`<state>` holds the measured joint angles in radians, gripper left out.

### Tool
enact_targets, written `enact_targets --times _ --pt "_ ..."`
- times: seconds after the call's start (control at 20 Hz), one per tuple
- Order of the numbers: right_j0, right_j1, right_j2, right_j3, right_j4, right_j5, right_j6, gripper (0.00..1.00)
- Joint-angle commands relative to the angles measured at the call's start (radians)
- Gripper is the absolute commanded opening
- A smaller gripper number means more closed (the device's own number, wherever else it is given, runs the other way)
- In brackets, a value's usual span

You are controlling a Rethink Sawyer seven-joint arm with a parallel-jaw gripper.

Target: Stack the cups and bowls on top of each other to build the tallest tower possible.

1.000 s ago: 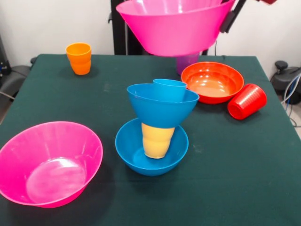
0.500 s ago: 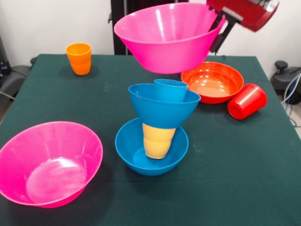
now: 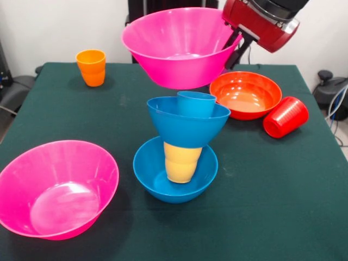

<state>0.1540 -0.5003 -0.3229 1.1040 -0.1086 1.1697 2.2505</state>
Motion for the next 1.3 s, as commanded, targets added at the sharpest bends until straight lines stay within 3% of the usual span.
enact_targets --times 0.05,0.55,1.3 --pt "0.038 0.014 0.011 0.028 0.022 0.105 0.207 0.0" --pt "0.067 0.036 -0.023 0.028 0.043 0.072 0.236 0.0" --pt "0.121 0.082 -0.11 0.005 0.015 -0.108 0.273 0.0"
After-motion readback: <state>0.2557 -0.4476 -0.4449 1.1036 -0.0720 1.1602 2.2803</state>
